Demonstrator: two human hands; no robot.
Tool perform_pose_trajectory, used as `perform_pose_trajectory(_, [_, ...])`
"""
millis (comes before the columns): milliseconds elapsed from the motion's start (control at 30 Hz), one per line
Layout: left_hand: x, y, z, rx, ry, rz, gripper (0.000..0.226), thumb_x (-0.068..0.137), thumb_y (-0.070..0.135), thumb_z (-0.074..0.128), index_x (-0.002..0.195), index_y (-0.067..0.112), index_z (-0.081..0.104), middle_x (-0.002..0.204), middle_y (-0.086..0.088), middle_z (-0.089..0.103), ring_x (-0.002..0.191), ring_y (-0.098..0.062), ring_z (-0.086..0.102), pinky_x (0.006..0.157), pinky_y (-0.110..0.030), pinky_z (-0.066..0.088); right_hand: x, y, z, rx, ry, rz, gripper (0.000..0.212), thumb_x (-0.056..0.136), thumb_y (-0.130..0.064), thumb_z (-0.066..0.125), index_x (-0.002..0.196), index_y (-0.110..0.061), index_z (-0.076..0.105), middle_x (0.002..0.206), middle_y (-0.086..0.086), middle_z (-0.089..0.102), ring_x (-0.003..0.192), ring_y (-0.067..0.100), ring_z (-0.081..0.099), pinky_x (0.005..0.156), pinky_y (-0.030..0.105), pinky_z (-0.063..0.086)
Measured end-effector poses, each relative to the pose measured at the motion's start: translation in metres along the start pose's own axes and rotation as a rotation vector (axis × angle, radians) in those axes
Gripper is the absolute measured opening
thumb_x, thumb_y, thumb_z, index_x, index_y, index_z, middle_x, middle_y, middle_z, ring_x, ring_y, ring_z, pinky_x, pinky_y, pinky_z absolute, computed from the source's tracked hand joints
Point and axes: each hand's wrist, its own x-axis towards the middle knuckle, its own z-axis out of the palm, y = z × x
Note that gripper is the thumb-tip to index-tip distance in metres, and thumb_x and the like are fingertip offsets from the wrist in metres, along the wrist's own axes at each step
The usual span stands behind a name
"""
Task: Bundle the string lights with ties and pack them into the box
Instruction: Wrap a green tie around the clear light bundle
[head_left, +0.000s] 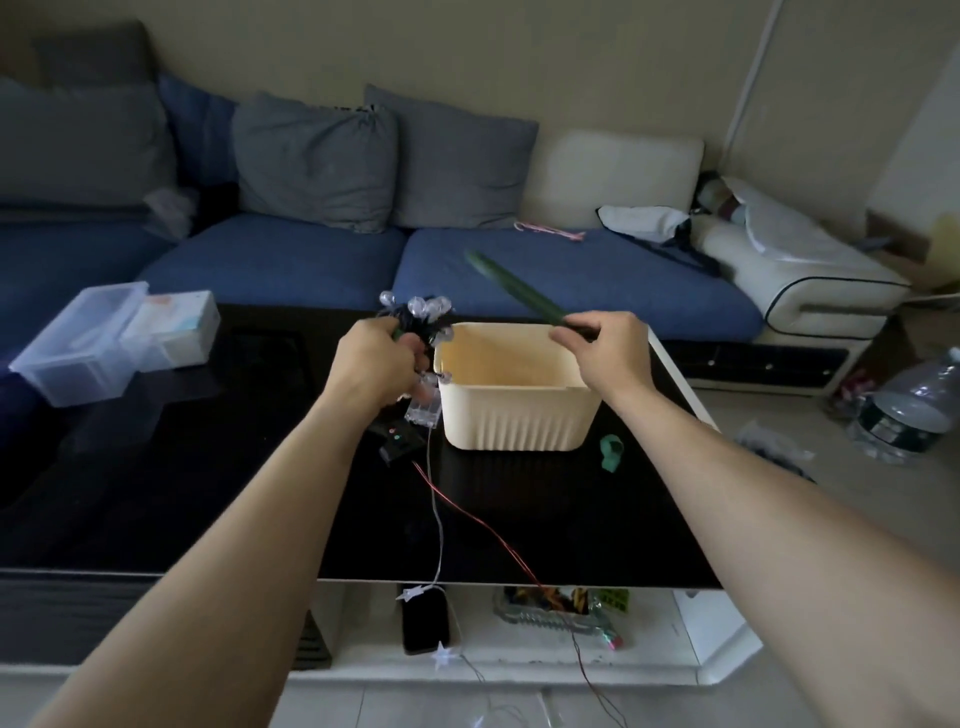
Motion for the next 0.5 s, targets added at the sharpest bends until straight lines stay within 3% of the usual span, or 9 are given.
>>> perform_pose_trajectory(200, [0.024,0.061,-0.002,-0.095,0.110,0.196,0.018,0.096,0.012,0.044,0.088,0.008,0.060,0.073,-0.009,0.072,0.054,-0.017,0.071,0.054,-0.024,0.053,0.012,-0.007,-0.023,0.179,0.243,0.133,0.023,0.086,-0.017,0.079,0.103,-0.003,0.078,0.092,0.004,0.074,0.079,0.010,0.063,0.062,-0.003,0.038])
perform_pose_trajectory(400, [0.036,0.093,0.028,-0.350,-0.135,0.444,0.029,0.106,0.005,0.032,0.087,0.013,0.053,0.082,-0.005,0.067,0.060,-0.015,0.072,0.055,-0.029,0.047,0.023,0.007,-0.046,0.289,0.330,0.270,0.027,0.088,-0.023,0.078,0.107,-0.005,0.077,0.088,-0.003,0.070,0.079,0.009,0.064,0.063,0.006,0.042])
perform_pose_trajectory(500, [0.041,0.094,0.046,-0.338,-0.127,0.450,0.028,0.105,0.005,0.034,0.089,0.017,0.054,0.084,-0.006,0.067,0.067,-0.020,0.073,0.064,-0.034,0.050,0.026,0.015,-0.056,0.307,0.352,0.296,0.027,0.088,-0.024,0.077,0.108,-0.006,0.077,0.089,-0.004,0.070,0.083,0.010,0.065,0.066,0.010,0.043])
